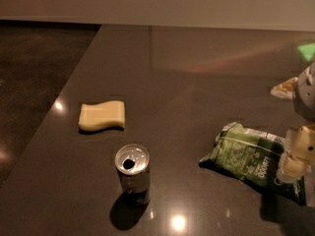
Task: Move green jalapeno chip bag near redbull can
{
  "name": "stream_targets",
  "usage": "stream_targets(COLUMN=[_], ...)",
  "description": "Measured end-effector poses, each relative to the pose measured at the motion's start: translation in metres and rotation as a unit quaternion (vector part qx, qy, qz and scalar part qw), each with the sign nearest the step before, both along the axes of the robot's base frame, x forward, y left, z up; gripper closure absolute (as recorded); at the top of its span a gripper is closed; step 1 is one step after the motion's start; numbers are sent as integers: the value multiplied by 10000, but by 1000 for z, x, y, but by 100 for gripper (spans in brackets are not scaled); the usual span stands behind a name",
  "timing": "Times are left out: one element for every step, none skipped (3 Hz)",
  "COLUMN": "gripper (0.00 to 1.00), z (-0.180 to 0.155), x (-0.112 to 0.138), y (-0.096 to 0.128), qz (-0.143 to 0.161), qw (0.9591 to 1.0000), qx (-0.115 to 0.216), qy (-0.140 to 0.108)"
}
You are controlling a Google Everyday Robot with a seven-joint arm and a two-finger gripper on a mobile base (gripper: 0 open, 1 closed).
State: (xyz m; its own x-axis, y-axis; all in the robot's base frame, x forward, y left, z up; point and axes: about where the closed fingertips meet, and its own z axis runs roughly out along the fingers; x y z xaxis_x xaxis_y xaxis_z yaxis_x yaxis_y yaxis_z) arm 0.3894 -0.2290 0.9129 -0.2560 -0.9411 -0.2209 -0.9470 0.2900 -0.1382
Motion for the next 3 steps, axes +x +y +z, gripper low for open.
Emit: stream_targets(gripper=[0, 20, 43], z=[-41, -56, -60], x=[-16, -22, -26], y=[-9, -12, -8], qz=[9, 11, 63], qw=[9994, 9990, 9988], qx=[160, 178, 179], qy=[295, 417, 448])
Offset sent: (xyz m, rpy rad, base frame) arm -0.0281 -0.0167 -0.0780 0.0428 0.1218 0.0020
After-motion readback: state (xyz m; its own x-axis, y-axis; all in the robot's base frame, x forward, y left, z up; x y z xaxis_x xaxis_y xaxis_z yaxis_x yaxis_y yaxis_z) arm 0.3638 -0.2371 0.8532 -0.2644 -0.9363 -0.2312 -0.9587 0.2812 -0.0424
